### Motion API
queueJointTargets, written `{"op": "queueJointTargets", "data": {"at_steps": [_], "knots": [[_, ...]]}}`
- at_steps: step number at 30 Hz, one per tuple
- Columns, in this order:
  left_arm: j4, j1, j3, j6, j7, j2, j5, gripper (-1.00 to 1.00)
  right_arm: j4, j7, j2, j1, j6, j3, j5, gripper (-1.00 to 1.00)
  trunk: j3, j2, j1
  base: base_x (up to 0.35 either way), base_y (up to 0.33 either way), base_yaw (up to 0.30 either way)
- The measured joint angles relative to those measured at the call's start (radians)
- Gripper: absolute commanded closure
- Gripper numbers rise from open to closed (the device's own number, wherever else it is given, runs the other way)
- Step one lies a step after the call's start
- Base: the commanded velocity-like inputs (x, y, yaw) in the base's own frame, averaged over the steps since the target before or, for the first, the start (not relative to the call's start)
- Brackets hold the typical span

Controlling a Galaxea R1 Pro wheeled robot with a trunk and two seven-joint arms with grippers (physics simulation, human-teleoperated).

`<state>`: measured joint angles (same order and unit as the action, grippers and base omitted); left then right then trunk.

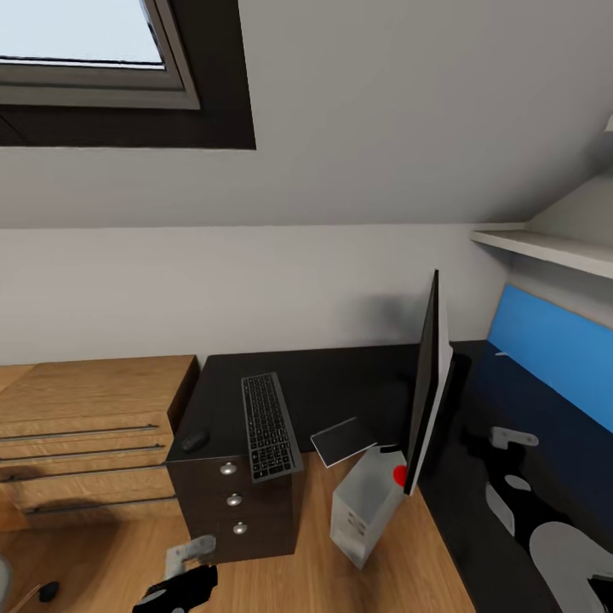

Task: In the bedroom, organize the workspace by keeping the computer under the desk, ensuring the monitor is on the desk, placing the keyboard on the desk next to the monitor, placing the mouse on the desk next to the keyboard, moving the folder from the swivel chair onto the desk next to the mouse, stacking the notebook on top of the folder with the pen on top of the notebook, and positioning the swivel chair next to the desk.

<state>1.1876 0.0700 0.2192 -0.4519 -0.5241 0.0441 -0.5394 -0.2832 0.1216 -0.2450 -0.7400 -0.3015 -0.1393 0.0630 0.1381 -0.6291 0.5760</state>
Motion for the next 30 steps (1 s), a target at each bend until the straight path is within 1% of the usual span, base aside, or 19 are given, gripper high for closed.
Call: {"op": "queueJointTargets", "data": {"at_steps": [1, 4, 5, 7, 8, 11, 12, 14, 15, 16, 17, 21, 25, 30], "knots": [[0.036, 0.011, -0.011, -0.021, -0.003, -0.007, 0.000, -1.00, 0.000, 0.004, 0.000, -0.002, 0.009, 0.000, 0.000, -1.00, 0.003, -0.007, 0.004, 0.000, 0.000, 0.000], [0.093, 0.027, -0.021, -0.041, -0.006, -0.020, -0.002, -1.00, 0.004, 0.007, 0.000, -0.005, 0.018, 0.001, 0.000, -1.00, 0.013, -0.028, 0.015, 0.000, 0.000, 0.000], [0.127, 0.034, -0.024, -0.048, -0.007, -0.028, -0.004, -1.00, 0.008, 0.009, 0.001, -0.006, 0.021, 0.002, 0.000, -1.00, 0.016, -0.035, 0.019, 0.000, 0.000, 0.000], [0.183, 0.041, -0.026, -0.056, -0.008, -0.037, -0.009, -1.00, 0.012, 0.010, 0.002, -0.007, 0.024, 0.005, -0.002, -1.00, 0.022, -0.049, 0.027, 0.000, 0.000, 0.000], [0.192, 0.042, -0.024, -0.057, -0.008, -0.038, -0.010, -1.00, 0.013, 0.010, 0.002, -0.007, 0.024, 0.005, -0.004, -1.00, 0.025, -0.056, 0.031, 0.000, 0.000, 0.000], [0.211, 0.044, -0.009, -0.059, -0.009, -0.040, -0.008, -1.00, 0.015, 0.010, 0.003, -0.007, 0.025, 0.007, -0.012, -1.00, 0.035, -0.077, 0.042, 0.000, 0.000, 0.000], [0.223, 0.045, 0.005, -0.059, -0.008, -0.038, -0.007, -1.00, 0.016, 0.010, 0.004, -0.007, 0.025, 0.008, -0.019, -1.00, 0.038, -0.084, 0.046, 0.000, 0.000, 0.000], [0.268, 0.042, 0.023, -0.061, -0.008, -0.037, -0.006, -1.00, 0.015, 0.010, 0.006, -0.007, 0.025, 0.008, -0.039, -1.00, 0.044, -0.098, 0.054, 0.000, 0.000, 0.000], [0.285, 0.037, 0.026, -0.061, -0.008, -0.037, -0.006, -1.00, 0.015, 0.010, 0.006, -0.007, 0.025, 0.008, -0.043, -1.00, 0.047, -0.105, 0.058, 0.000, 0.000, 0.000], [0.336, 0.011, 0.038, -0.061, -0.008, -0.036, -0.005, -1.00, 0.015, 0.009, 0.007, -0.007, 0.025, 0.008, -0.052, -1.00, 0.050, -0.112, 0.061, 0.000, 0.000, 0.000], [0.366, -0.009, 0.050, -0.062, -0.007, -0.036, -0.005, -1.00, 0.015, 0.009, 0.007, -0.008, 0.025, 0.007, -0.055, -1.00, 0.054, -0.119, 0.065, 0.000, 0.000, 0.000], [0.409, -0.043, 0.068, -0.061, -0.008, -0.032, -0.002, -1.00, 0.014, 0.007, 0.007, -0.008, 0.022, 0.004, -0.060, -1.00, 0.066, -0.147, 0.081, 0.000, 0.000, 0.000], [0.421, -0.052, 0.074, -0.061, -0.008, -0.028, -0.002, -1.00, 0.015, 0.004, 0.007, -0.007, 0.016, 0.003, -0.061, -1.00, 0.079, -0.175, 0.096, 0.000, 0.000, 0.000], [0.424, -0.055, 0.076, -0.061, -0.009, -0.025, -0.002, -1.00, 0.015, 0.003, 0.006, -0.007, -0.001, 0.003, -0.062, -1.00, 0.079, -0.176, 0.096, 0.000, 0.000, 0.000]]}}
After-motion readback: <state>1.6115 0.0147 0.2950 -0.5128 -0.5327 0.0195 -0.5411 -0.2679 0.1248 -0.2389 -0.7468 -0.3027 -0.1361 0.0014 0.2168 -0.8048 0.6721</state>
